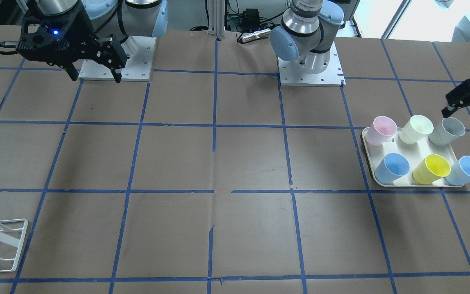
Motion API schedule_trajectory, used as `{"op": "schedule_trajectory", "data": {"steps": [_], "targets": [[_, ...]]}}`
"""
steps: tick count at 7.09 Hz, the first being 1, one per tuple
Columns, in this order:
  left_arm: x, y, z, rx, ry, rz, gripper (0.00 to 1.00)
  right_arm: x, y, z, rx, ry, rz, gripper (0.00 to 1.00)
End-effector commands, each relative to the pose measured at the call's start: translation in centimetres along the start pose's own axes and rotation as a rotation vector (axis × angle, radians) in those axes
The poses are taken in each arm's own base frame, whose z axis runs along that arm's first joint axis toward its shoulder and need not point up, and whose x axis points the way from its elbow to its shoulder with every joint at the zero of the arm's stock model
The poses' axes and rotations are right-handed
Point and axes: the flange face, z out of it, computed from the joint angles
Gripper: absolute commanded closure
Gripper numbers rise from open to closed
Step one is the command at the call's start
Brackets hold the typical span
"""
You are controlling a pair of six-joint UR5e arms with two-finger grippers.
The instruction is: Transfer IKEA cup to right arm and place on rack
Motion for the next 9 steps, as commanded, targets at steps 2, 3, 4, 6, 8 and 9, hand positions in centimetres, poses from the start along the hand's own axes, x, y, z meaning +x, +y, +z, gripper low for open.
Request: {"op": "schedule_trajectory", "data": {"steps": [2,3,4,6,8,9], "targets": [[-18.4,2.7,10.2,0.027,-0.016,0.112,0.0,-0.5,0.0,0.0,0.0,-0.047,-0.001,0.0],[-21.3,2.4,13.5,0.043,-0.037,0.099,0.0,-1.3,-0.2,0.2,-0.004,-0.125,-0.003,0.0],[-23.2,1.3,16.2,0.082,-0.046,0.141,0.0,-2.0,-0.2,0.1,-0.007,-0.198,-0.003,0.0],[-24.7,0.2,20.1,0.072,0.001,0.147,0.0,-4.8,-0.6,-1.3,-0.015,-0.567,0.011,0.0],[-24.4,0.0,20.5,0.05,0.021,0.144,0.0,-5.7,-1.0,-2.6,-0.029,-0.829,0.04,0.0],[-24.5,0.1,20.9,0.042,0.025,0.145,0.0,-5.0,-1.1,-2.7,-0.051,-0.915,0.073,0.0]]}}
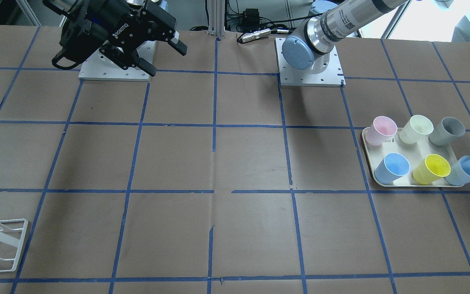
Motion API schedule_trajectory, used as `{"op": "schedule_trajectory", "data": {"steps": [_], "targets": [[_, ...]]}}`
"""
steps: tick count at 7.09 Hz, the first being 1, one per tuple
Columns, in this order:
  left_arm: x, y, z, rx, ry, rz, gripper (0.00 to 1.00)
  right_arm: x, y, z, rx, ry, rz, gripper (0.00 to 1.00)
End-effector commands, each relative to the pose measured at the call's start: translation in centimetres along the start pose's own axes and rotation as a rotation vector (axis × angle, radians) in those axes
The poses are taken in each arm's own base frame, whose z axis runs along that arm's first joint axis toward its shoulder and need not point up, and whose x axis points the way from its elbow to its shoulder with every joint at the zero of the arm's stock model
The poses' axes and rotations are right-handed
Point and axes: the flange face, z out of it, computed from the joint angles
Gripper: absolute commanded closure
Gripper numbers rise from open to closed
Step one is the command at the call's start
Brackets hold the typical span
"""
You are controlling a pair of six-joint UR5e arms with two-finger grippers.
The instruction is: Transfer IKEA cup to right arm and place on rack
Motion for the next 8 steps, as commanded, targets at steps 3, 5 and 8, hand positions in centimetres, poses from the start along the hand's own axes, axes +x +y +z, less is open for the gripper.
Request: {"op": "schedule_trajectory", "data": {"steps": [3,5,8], "targets": [[0.0,0.1,1.4,-0.026,0.034,-0.037,0.15,3.7,-1.4,-0.8,0.008,-0.472,0.086,0.0],[0.2,0.0,1.5,-0.023,0.042,-0.046,0.29,4.5,-1.4,0.4,0.018,-0.626,0.145,0.0],[0.7,0.1,1.3,-0.032,0.055,-0.045,0.75,4.7,-0.9,1.5,0.026,-0.757,0.194,0.0]]}}
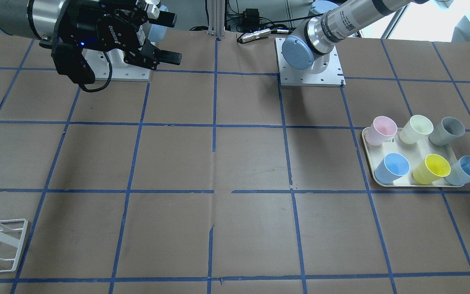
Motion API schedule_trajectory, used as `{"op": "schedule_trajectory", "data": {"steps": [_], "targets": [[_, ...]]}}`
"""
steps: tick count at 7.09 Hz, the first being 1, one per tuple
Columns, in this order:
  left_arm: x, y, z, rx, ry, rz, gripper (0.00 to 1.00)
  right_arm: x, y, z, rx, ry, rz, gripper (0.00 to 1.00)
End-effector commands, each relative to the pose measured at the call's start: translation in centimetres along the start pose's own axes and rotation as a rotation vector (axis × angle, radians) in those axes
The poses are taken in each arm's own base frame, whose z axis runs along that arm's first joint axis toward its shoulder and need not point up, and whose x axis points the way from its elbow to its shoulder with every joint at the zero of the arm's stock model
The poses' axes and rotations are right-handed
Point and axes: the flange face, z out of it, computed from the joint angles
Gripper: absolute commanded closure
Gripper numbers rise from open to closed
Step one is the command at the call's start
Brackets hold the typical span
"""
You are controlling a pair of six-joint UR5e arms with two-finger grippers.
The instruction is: Transfer IKEA cup to right arm and place on rack
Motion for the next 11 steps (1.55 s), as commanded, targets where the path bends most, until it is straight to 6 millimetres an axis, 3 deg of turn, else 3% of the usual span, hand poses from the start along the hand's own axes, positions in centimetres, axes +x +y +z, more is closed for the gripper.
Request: {"op": "schedule_trajectory", "data": {"steps": [1,2,6,7,8,11], "targets": [[0.2,0.0,0.1,0.001,0.018,0.0,0.81,0.3,0.2,0.3,-0.001,-0.029,0.022,0.0],[0.4,-0.1,-0.7,0.009,0.015,0.002,1.0,0.3,0.2,0.3,-0.001,-0.029,0.005,0.0],[0.7,0.0,-1.0,0.002,0.037,0.0,1.0,0.4,-0.1,0.4,0.005,-0.054,-0.067,0.0],[0.7,-0.1,-2.2,0.009,0.019,0.005,1.0,0.4,-0.2,0.4,0.008,-0.066,-0.062,0.0],[0.3,-0.4,-4.3,0.017,-0.006,0.017,1.0,0.3,-0.1,0.4,0.008,-0.066,-0.064,0.0],[3.6,-1.6,-19.4,-0.116,0.13,0.049,1.0,0.7,0.4,1.4,-0.016,-0.062,-0.035,0.0]]}}
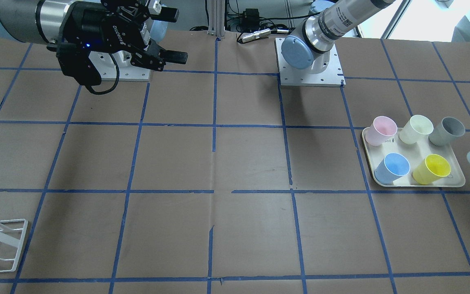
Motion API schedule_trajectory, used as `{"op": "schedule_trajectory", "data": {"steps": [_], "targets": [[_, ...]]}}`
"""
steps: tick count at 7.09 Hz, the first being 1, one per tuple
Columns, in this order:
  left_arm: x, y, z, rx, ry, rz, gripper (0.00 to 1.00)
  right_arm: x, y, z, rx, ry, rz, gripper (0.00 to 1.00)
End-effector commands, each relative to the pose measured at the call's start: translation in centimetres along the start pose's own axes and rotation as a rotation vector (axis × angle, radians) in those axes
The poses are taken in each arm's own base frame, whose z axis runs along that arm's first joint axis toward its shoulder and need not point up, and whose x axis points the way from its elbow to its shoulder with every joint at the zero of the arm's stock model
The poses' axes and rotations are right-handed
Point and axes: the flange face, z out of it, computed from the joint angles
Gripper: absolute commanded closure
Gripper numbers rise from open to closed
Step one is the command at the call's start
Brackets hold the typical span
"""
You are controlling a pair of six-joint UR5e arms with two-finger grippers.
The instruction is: Transfer IKEA cup to right arm and place on rack
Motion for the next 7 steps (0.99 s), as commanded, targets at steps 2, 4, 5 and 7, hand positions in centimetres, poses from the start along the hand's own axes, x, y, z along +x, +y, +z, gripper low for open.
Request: {"op": "schedule_trajectory", "data": {"steps": [2,4,5,7], "targets": [[10.0,-3.1,-10.9,-0.174,0.155,0.098,1.0,0.4,0.0,0.4,-0.009,0.0,0.025,0.0],[17.8,-7.3,-10.4,-0.134,0.361,0.076,1.0,0.5,-0.3,0.3,-0.005,-0.002,0.037,0.0],[23.2,-11.7,-8.6,-0.1,0.439,0.123,1.0,0.5,-0.3,0.2,-0.004,-0.002,0.037,0.0],[33.9,-17.3,-6.0,-0.032,0.621,0.06,1.0,0.7,-0.3,0.2,-0.004,-0.001,0.057,0.0]]}}
